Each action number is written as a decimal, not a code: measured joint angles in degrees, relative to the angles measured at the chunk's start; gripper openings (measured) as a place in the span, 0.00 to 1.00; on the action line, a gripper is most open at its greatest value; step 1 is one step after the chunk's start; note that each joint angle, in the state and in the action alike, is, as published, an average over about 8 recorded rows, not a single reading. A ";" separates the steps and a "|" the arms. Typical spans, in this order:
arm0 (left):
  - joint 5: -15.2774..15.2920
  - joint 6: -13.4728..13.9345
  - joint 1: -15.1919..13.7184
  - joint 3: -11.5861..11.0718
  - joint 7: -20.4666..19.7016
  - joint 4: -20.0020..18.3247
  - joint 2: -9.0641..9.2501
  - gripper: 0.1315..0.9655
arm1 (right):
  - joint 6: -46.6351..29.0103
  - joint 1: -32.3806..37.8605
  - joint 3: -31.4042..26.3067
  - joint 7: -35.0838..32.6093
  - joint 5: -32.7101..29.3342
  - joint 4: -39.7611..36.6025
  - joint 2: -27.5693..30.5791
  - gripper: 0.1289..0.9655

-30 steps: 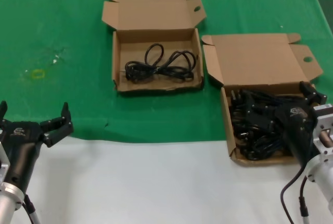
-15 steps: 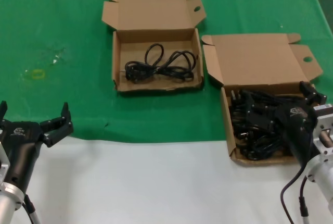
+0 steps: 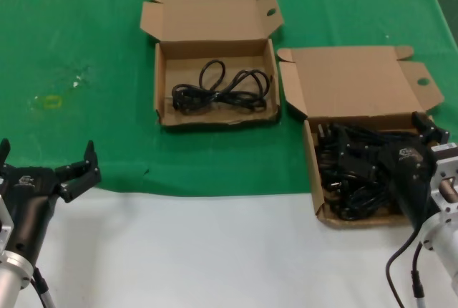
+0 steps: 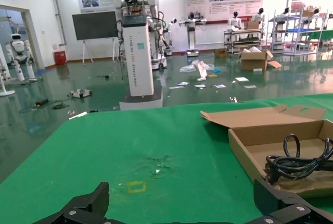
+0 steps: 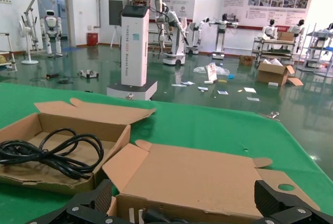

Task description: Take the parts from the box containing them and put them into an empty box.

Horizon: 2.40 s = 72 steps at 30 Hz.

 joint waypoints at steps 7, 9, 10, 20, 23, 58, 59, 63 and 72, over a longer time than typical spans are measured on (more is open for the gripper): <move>0.00 0.00 0.00 0.00 0.00 0.00 0.00 1.00 | 0.00 0.00 0.00 0.00 0.00 0.00 0.00 1.00; 0.00 0.00 0.00 0.00 0.00 0.00 0.00 1.00 | 0.00 0.00 0.00 0.00 0.00 0.00 0.00 1.00; 0.00 0.00 0.00 0.00 0.00 0.00 0.00 1.00 | 0.00 0.00 0.00 0.00 0.00 0.00 0.00 1.00; 0.00 0.00 0.00 0.00 0.00 0.00 0.00 1.00 | 0.00 0.00 0.00 0.00 0.00 0.00 0.00 1.00; 0.00 0.00 0.00 0.00 0.00 0.00 0.00 1.00 | 0.00 0.00 0.00 0.00 0.00 0.00 0.00 1.00; 0.00 0.00 0.00 0.00 0.00 0.00 0.00 1.00 | 0.00 0.00 0.00 0.00 0.00 0.00 0.00 1.00; 0.00 0.00 0.00 0.00 0.00 0.00 0.00 1.00 | 0.00 0.00 0.00 0.00 0.00 0.00 0.00 1.00; 0.00 0.00 0.00 0.00 0.00 0.00 0.00 1.00 | 0.00 0.00 0.00 0.00 0.00 0.00 0.00 1.00; 0.00 0.00 0.00 0.00 0.00 0.00 0.00 1.00 | 0.00 0.00 0.00 0.00 0.00 0.00 0.00 1.00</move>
